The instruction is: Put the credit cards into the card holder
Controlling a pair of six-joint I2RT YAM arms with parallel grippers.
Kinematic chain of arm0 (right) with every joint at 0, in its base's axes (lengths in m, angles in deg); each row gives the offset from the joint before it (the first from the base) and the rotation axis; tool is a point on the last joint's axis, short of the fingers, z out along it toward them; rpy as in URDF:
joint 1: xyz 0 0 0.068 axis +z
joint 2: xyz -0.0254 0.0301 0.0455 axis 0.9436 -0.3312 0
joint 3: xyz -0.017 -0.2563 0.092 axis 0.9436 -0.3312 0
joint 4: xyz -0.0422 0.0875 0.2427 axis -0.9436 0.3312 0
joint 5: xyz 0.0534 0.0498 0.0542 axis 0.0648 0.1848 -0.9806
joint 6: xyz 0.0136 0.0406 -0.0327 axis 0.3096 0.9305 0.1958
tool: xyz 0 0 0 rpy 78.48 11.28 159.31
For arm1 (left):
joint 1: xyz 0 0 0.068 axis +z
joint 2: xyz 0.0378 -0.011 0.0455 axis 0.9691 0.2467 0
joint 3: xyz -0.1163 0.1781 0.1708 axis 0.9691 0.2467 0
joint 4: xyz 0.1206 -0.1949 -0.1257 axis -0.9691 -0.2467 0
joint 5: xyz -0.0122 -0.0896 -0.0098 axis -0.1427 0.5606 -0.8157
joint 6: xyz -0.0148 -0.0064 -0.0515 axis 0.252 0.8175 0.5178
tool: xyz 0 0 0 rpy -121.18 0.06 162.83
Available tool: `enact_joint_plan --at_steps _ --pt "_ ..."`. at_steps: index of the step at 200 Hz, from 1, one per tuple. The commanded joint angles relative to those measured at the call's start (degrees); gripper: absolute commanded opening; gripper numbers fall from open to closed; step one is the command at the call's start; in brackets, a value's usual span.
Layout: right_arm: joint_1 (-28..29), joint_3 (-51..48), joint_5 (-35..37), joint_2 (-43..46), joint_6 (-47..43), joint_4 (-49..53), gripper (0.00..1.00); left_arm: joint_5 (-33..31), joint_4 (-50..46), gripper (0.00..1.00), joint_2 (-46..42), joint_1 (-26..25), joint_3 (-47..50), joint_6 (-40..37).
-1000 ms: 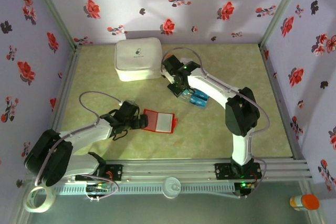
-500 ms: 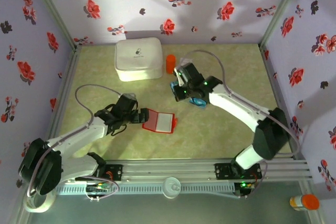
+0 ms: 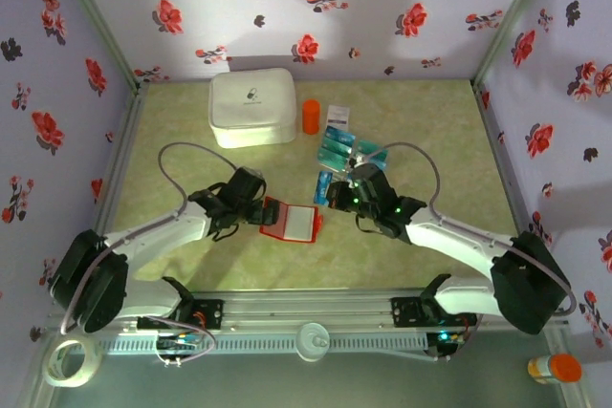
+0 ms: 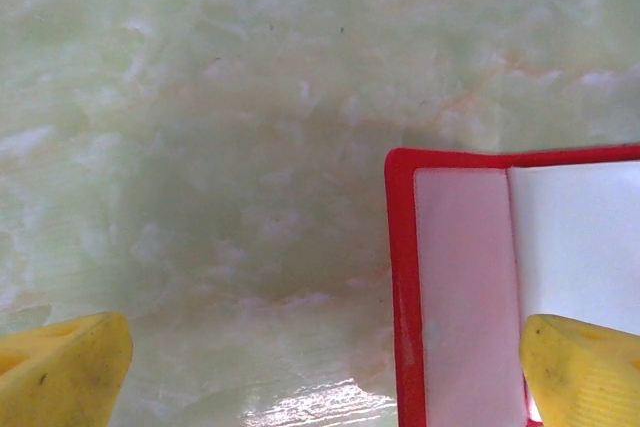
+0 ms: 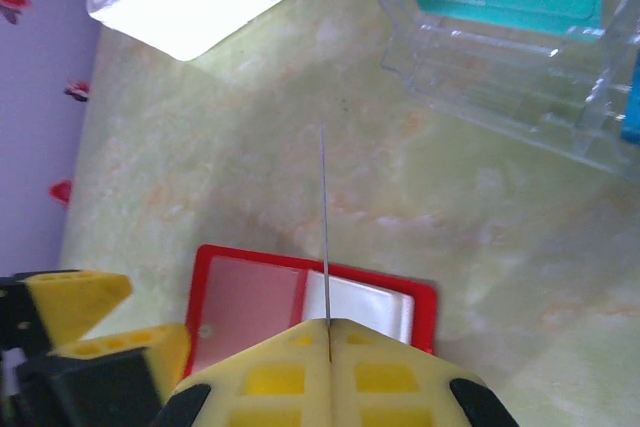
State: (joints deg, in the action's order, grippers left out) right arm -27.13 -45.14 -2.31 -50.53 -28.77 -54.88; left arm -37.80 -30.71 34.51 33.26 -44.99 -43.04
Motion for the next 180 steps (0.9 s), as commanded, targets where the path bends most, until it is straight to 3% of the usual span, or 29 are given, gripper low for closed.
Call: enact_joint_plan --at_steps 1,95,180 --pt "1.7 -2.2 1.0 0.0 5.3 -9.0 0.00 -3.7 -1.3 1.00 1.9 -1.3 -1.5 -1.3" --pt "8.2 -6.8 0.4 -11.7 7.2 -25.9 0.00 -8.2 -2.3 1.00 3.6 -1.5 1.6 0.4" --pt "11.0 -10.6 3.4 -18.0 8.5 -36.8 0.00 -8.3 -0.8 1.00 4.3 -2.0 5.2 2.6"
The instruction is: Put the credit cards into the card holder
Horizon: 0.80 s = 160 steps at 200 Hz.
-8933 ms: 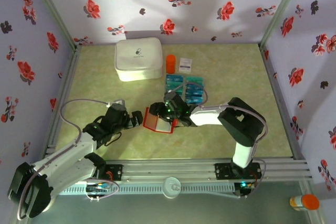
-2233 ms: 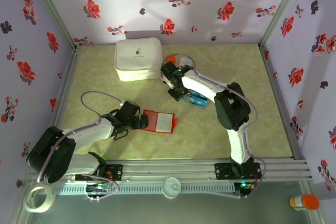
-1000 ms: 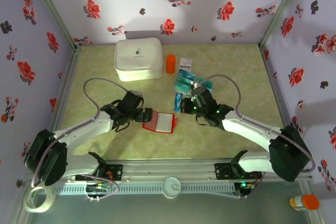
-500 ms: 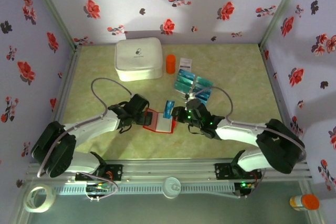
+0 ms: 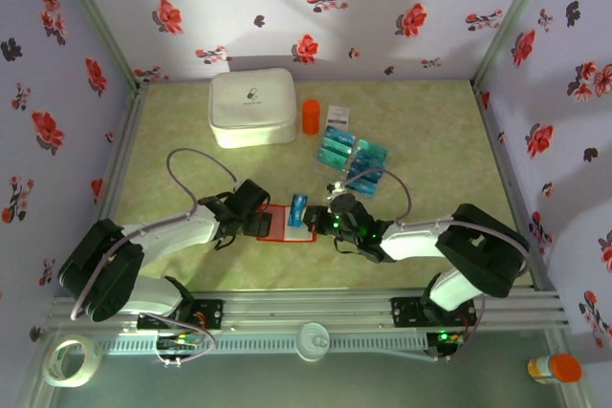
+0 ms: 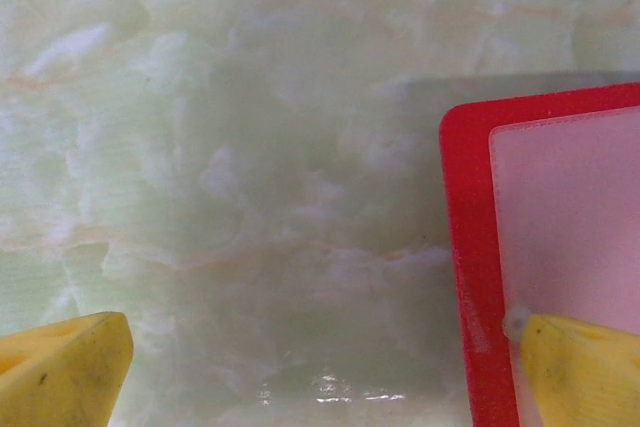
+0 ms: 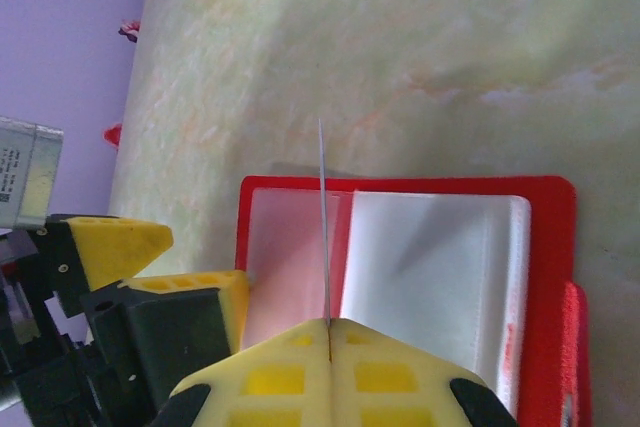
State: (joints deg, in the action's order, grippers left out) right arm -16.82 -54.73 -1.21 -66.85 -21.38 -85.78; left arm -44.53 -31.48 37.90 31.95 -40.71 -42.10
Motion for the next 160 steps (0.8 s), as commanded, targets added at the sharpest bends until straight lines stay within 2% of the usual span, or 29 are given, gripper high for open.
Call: enact_joint_plan --at_steps 1,56,160 --pt "0.7 -1.0 2.3 -1.7 1.1 -6.1 0.00 -1.5 0.0 1.00 0.9 -0.7 0.9 1.7" --pt "1.3 -1.5 2.0 -5.6 2.3 -12.7 0.00 -1.5 0.0 1.00 1.5 -1.0 1.3 3.8" --pt "1.4 -1.8 2.2 -8.5 2.9 -14.7 0.00 -2.8 -1.6 1.00 2.9 -1.1 0.8 7.5"
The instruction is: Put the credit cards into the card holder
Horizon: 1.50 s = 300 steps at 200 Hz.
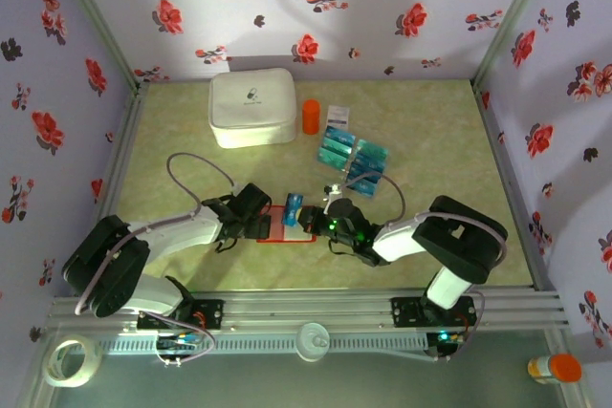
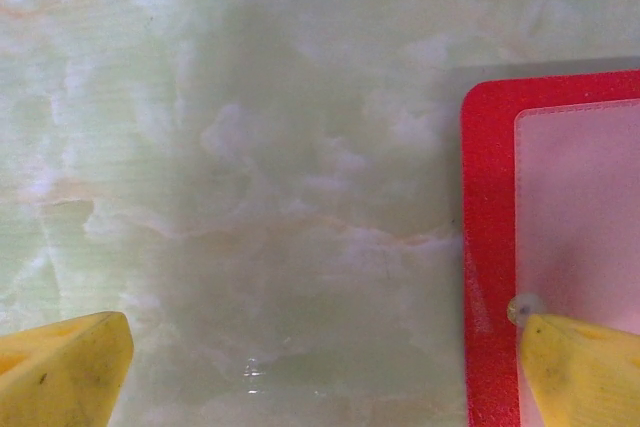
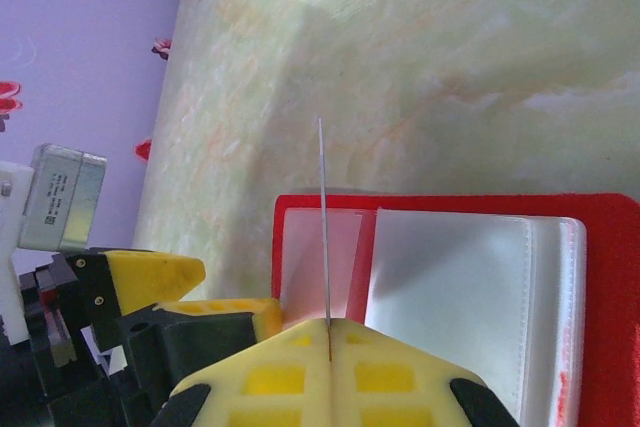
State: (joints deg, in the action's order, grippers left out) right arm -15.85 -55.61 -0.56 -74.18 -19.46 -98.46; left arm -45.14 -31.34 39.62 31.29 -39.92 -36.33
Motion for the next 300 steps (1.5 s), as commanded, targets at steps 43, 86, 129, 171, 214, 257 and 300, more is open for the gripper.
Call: enact_joint_plan --at_steps 43,86,129,171,214,257,300 --pt "0.4 -1.7 1.9 -2.5 1.6 -4.1 0.00 -2.4 -1.9 1.00 1.5 -0.5 -0.3 2.1" --pt "0.5 -1.8 1.5 -3.8 2.1 -5.6 0.00 -2.4 -2.0 1.00 2.0 -0.6 -0.3 2.1" --pt "0.5 -1.6 -0.3 -5.5 2.8 -7.5 0.00 -2.4 -2.1 1.00 2.1 -0.8 -0.4 2.1" --pt "0.4 -1.3 -1.6 -6.8 3.4 -8.5 0.00 -2.4 -2.1 1.00 1.7 -0.8 -0.7 2.2" --pt "0.5 -1.5 -2.2 -6.7 3.5 -7.6 0.00 -2.5 -3.0 1.00 1.0 -0.8 -2.4 1.7" --pt "0.4 -1.4 -2.3 -6.7 3.5 -6.6 0.00 -2.5 -3.4 1.00 0.7 -0.9 -5.3 0.8" --pt "0.5 -1.6 -2.0 -6.6 3.7 -6.0 0.00 -2.5 -2.9 1.00 2.5 -0.8 -6.1 0.3"
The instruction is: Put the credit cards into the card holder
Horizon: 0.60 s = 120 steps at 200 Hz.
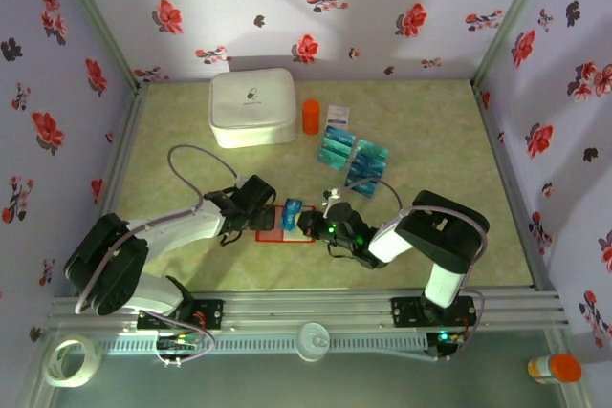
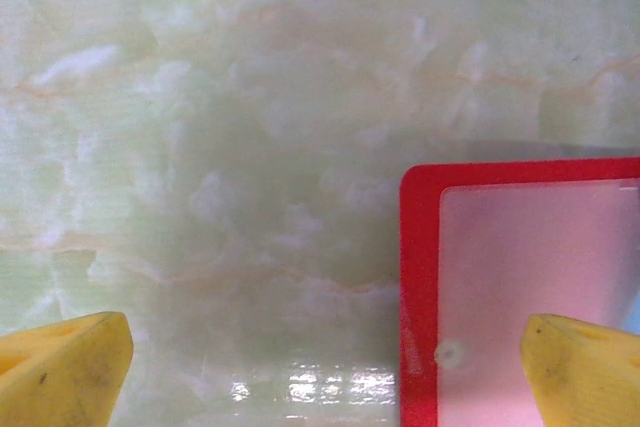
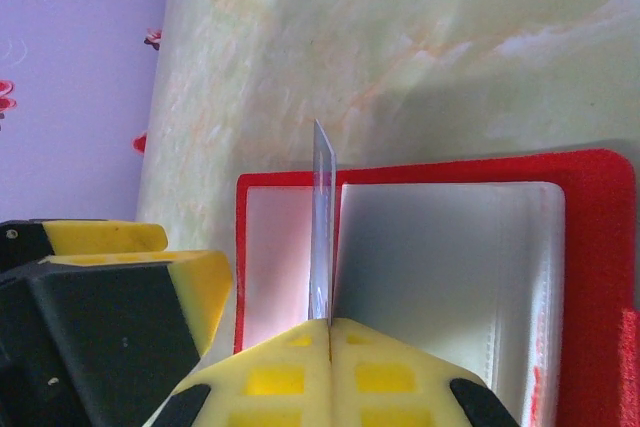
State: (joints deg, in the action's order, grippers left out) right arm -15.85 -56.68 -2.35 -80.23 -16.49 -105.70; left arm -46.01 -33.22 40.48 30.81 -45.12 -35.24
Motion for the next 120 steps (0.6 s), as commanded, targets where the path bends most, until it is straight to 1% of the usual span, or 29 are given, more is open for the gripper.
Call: enact_joint_plan --at_steps 1,59,120 --pt "0.5 -0.5 -0.2 -0.6 0.7 1.2 0.00 -1.6 -1.0 1.00 1.7 -0.4 -0.9 -0.8" --pt "0.7 0.0 -1.0 -0.2 1.3 3.9 0.00 -1.6 0.6 1.00 2.3 -0.4 2.3 1.4" --pt "1.1 0.9 -2.0 0.3 2.9 6.0 0.00 -1.4 1.0 1.00 3.8 -0.4 2.8 2.3"
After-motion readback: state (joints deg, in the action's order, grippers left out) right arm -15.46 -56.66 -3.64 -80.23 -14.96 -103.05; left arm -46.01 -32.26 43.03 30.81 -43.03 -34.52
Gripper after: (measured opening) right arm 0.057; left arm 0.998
